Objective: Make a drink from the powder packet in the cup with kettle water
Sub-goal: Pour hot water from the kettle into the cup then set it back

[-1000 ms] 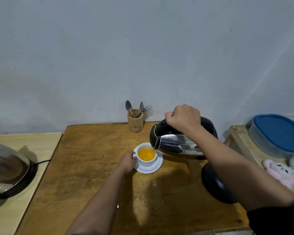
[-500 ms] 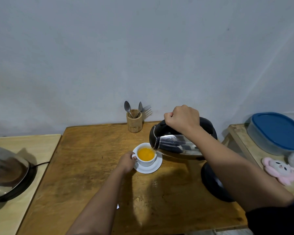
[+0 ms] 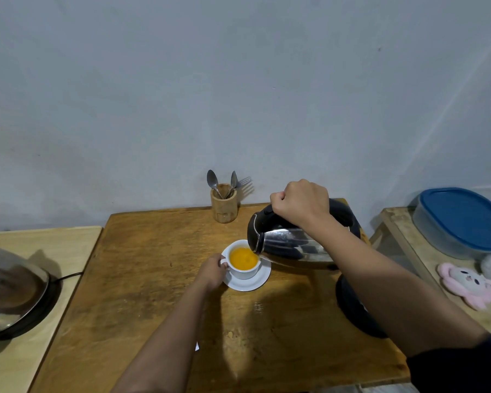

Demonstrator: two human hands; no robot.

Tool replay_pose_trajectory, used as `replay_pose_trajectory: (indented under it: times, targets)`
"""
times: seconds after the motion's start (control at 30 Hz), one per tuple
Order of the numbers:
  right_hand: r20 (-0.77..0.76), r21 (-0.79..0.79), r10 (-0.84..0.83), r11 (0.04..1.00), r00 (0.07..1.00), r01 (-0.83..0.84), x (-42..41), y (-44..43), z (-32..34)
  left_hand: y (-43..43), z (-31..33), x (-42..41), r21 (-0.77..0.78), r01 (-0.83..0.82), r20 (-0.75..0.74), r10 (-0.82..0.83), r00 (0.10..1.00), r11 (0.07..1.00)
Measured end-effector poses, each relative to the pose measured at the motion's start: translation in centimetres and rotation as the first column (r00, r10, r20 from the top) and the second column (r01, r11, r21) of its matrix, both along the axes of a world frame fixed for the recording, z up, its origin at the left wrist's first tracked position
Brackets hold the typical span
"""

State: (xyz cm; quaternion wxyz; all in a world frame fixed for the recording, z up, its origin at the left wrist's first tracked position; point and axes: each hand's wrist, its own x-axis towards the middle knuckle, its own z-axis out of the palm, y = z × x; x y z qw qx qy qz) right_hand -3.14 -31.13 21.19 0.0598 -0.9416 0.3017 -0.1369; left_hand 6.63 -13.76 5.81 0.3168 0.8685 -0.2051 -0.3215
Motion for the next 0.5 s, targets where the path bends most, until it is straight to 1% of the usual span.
replay_pose_trajectory:
  times: [0.37, 0.5]
  targets:
    - [-0.01, 0.0, 0.019, 1.0, 1.0, -0.019, -0.02, 0.45, 0.23, -0.36, 0.19, -0.14, 0.023, -0.022, -0.006, 0.022, 1.0, 0.999]
    - [-0.012, -0.007, 0.023, 1.0, 1.0, -0.024, -0.1, 0.44, 0.3, -0.5, 0.42, -0.4, 0.039, -0.023, 0.021, 0.023, 1.0, 0.999]
